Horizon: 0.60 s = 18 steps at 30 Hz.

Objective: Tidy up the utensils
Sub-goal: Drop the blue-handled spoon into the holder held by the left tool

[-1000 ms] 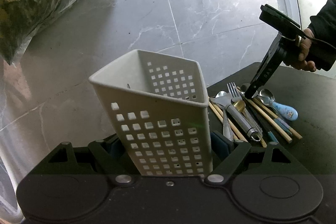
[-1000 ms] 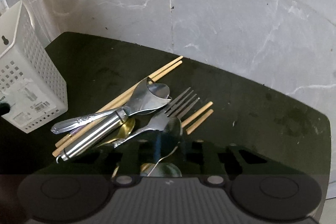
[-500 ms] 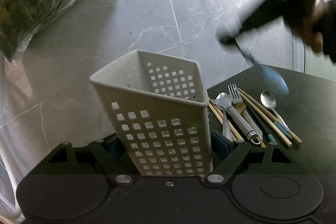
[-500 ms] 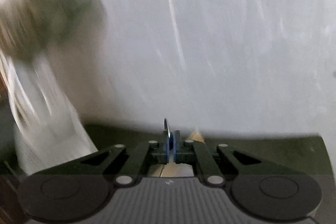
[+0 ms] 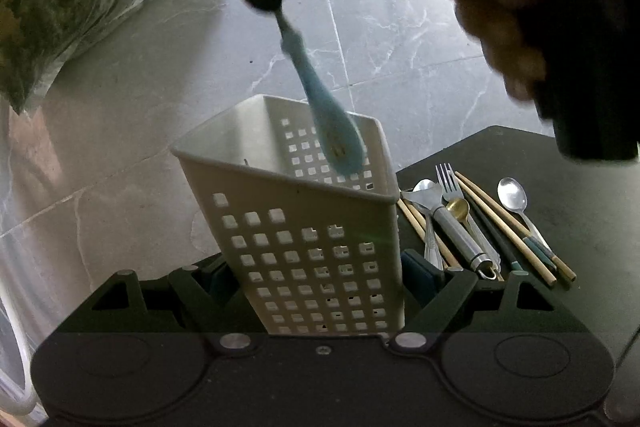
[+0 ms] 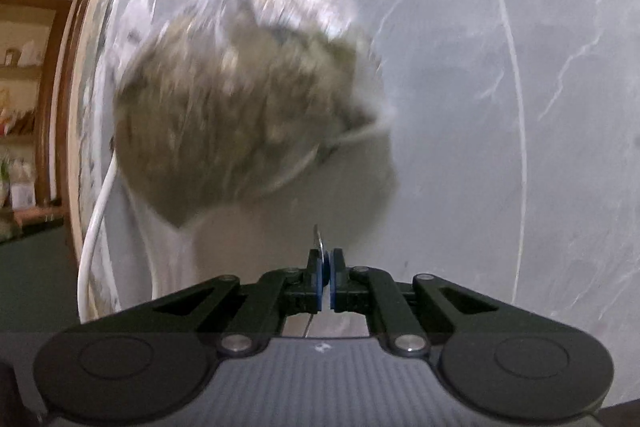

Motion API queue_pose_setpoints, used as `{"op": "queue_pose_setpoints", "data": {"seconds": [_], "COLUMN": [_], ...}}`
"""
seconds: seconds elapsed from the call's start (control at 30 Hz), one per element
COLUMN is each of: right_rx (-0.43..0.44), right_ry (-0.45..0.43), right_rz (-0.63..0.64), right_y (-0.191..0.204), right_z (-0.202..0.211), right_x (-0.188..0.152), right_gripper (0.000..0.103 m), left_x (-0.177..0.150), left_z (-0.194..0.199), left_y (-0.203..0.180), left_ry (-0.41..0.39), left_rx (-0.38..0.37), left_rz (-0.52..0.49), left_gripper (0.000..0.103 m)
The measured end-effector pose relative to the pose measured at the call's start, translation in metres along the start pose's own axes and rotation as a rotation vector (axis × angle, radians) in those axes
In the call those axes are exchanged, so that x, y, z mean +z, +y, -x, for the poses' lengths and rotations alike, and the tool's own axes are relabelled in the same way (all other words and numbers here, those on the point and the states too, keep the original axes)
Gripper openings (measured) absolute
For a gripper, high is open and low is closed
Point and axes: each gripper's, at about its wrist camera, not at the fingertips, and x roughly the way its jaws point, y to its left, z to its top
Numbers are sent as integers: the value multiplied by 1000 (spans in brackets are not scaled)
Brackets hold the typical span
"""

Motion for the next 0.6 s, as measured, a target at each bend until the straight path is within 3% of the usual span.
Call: {"op": "queue_pose_setpoints", "data": {"seconds": [0.33,0.43,0.5,0.57,0.6], "right_rx": [16,35,44,38,43], "right_ry": [108,141,152,153,154], "right_rz": [6,12,14,5,-5], "right_y": [8,9,8,5,2], "right_z": [3,4,11,21,26], "right_x": [-25,-27,-28,-27,-26], "right_gripper": [5,10,23,58,59], "left_x": [0,-1,-1,-1,0], "left_z": [0,0,0,0,0], "left_y": [1,0,0,0,0], "left_ry": [-3,-3,-3,-1,2], "left_rx": [-4,-1,-1,-3,-2], "left_rz": [-7,-6,-5,-4,-3], "left_gripper": [84,84,84,84,84]}}
